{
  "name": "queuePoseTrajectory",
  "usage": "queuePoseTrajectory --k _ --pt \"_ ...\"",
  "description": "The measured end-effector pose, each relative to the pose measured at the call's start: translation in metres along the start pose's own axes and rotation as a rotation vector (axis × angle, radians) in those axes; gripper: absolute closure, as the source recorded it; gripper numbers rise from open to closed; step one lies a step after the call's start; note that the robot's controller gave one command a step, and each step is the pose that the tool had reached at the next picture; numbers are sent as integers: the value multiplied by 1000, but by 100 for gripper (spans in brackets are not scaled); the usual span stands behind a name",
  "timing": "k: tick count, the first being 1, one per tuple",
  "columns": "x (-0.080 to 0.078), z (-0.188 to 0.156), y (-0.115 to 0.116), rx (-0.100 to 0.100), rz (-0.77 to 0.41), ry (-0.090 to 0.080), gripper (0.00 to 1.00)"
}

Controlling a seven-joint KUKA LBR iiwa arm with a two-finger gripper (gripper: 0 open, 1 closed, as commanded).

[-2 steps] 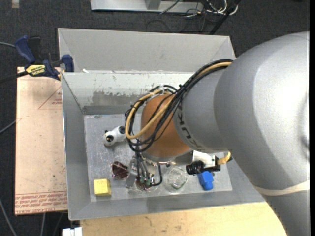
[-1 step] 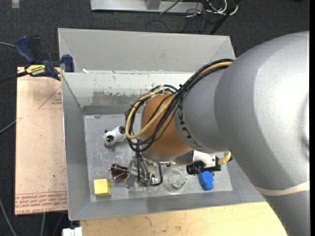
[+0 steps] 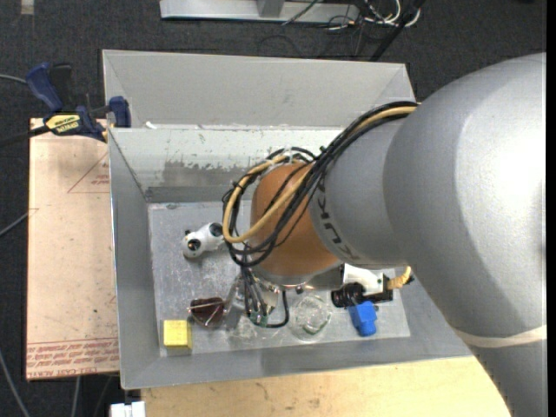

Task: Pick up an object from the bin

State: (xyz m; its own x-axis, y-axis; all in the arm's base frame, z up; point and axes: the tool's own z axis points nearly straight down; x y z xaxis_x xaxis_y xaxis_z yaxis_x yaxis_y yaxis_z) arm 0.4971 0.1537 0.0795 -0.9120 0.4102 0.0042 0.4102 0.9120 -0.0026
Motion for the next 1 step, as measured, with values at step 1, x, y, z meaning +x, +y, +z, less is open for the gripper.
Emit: queuePoseTrajectory --k 1 --pt "0 -15 0 -1 0 -1 100"
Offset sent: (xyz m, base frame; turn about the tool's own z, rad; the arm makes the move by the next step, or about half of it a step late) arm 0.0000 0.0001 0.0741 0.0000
